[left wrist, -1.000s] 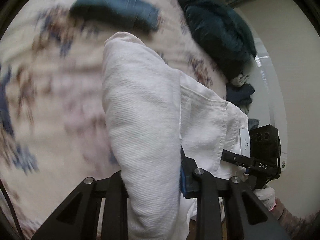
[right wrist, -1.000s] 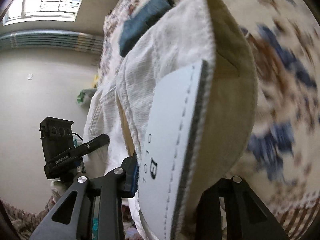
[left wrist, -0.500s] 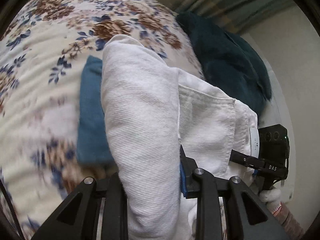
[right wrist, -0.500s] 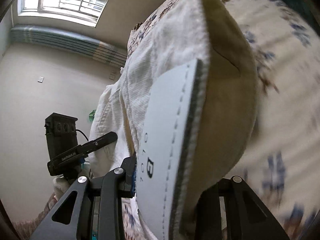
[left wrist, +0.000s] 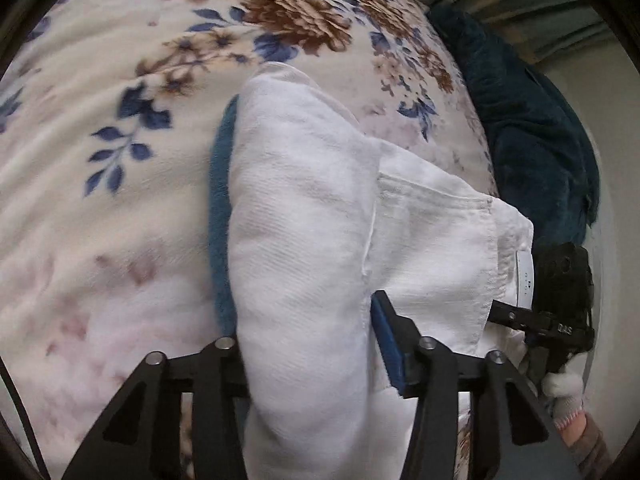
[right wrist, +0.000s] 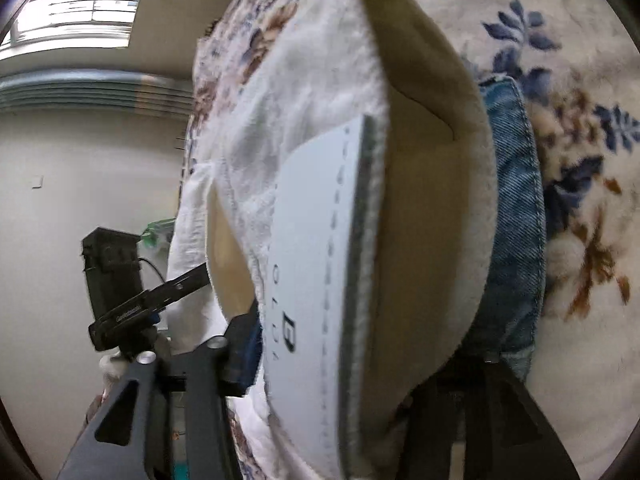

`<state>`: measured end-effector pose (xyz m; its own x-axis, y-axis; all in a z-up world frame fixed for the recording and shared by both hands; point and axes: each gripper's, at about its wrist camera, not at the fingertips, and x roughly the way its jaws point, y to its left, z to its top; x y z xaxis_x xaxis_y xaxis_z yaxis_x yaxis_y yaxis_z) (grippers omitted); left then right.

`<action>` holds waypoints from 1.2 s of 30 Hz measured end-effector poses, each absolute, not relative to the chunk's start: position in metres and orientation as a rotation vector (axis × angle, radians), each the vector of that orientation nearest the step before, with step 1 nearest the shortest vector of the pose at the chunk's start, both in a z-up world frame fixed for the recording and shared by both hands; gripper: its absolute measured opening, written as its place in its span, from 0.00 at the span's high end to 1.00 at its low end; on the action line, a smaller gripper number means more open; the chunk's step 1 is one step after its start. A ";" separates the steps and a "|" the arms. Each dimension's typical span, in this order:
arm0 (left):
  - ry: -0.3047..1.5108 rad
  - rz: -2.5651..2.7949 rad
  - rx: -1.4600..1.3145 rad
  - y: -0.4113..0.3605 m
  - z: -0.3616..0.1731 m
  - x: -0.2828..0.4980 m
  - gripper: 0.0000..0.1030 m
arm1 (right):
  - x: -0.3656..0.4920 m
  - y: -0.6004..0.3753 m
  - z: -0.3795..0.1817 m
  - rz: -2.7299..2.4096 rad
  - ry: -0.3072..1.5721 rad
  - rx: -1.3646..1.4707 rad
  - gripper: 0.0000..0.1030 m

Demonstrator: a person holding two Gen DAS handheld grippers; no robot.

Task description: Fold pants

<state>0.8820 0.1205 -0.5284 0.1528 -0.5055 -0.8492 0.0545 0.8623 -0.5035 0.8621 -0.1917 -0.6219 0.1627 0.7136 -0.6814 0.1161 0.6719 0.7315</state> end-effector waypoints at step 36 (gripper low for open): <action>1.007 -0.030 0.045 0.059 -0.226 0.605 0.02 | 0.571 -0.174 -0.194 -0.136 1.072 0.050 0.08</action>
